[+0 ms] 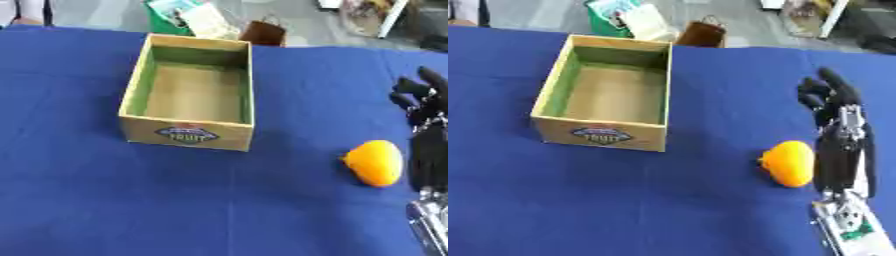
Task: Pick up objects on the table and place them in the box.
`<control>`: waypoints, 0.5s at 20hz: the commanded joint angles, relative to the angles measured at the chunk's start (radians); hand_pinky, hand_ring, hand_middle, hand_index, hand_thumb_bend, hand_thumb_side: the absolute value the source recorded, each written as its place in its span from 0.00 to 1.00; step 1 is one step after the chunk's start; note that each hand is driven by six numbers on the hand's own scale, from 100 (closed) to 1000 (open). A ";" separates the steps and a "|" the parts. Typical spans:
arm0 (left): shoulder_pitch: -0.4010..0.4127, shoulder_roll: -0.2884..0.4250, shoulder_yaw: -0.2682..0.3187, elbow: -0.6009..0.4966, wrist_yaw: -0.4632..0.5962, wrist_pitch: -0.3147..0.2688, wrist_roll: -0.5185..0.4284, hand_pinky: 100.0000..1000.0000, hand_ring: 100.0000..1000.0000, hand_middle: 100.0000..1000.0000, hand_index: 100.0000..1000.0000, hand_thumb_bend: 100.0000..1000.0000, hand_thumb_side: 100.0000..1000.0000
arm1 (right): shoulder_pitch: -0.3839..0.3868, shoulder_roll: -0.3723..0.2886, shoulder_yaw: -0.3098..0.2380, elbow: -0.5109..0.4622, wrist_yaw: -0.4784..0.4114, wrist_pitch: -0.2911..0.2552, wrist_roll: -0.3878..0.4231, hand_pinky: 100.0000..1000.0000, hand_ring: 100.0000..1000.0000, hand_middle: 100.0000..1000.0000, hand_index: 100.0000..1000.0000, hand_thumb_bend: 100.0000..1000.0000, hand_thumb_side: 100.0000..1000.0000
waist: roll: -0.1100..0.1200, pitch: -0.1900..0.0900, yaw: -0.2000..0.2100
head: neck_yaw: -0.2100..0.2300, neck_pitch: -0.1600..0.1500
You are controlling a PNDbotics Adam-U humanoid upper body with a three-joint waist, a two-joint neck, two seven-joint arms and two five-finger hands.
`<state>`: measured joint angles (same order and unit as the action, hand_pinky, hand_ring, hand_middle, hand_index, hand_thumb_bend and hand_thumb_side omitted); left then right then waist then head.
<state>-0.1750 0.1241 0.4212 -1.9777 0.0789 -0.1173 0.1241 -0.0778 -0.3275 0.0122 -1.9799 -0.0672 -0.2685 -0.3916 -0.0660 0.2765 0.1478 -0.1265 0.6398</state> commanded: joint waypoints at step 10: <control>-0.001 0.033 0.004 -0.022 -0.002 0.001 0.001 0.38 0.28 0.40 0.48 0.00 0.76 | 0.012 -0.198 -0.065 -0.020 0.229 0.083 0.088 0.81 0.91 0.75 0.91 0.02 1.00 | -0.001 -0.026 -0.008 | 0.001 0.000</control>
<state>-0.1738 0.1320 0.4214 -1.9777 0.0775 -0.1172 0.1241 -0.0628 -0.4677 -0.0322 -1.9799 0.1151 -0.1991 -0.3166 -0.0705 0.2668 0.1406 -0.1257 0.6405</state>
